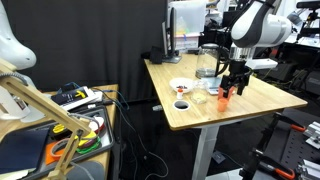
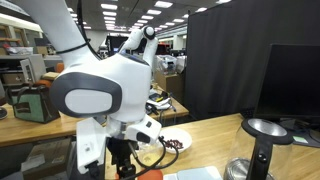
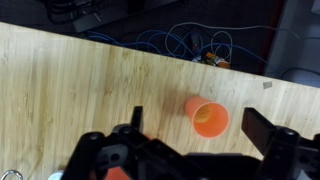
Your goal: Move the orange cup to the right
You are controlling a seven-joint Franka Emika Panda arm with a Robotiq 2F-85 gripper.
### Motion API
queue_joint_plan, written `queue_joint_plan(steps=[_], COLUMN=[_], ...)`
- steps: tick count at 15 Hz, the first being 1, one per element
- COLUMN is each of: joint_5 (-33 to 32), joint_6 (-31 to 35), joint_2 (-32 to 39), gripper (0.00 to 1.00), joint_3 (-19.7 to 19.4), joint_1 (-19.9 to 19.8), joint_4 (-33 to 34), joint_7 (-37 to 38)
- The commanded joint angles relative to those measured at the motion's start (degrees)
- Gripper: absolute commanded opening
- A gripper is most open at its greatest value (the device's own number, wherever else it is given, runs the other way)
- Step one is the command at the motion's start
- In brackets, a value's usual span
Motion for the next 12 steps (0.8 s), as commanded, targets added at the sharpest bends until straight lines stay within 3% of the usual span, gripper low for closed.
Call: queue_joint_plan(steps=[1,12], joint_5=[0.0,1.0], joint_6=[0.0,-0.8], joint_2=[0.9,3.0], gripper=[1.00,1.00], joint_3=[1.1,3.3], joint_1=[-2.2,-2.9], joint_4=[0.6,2.3], joint_7=[0.5,-0.7])
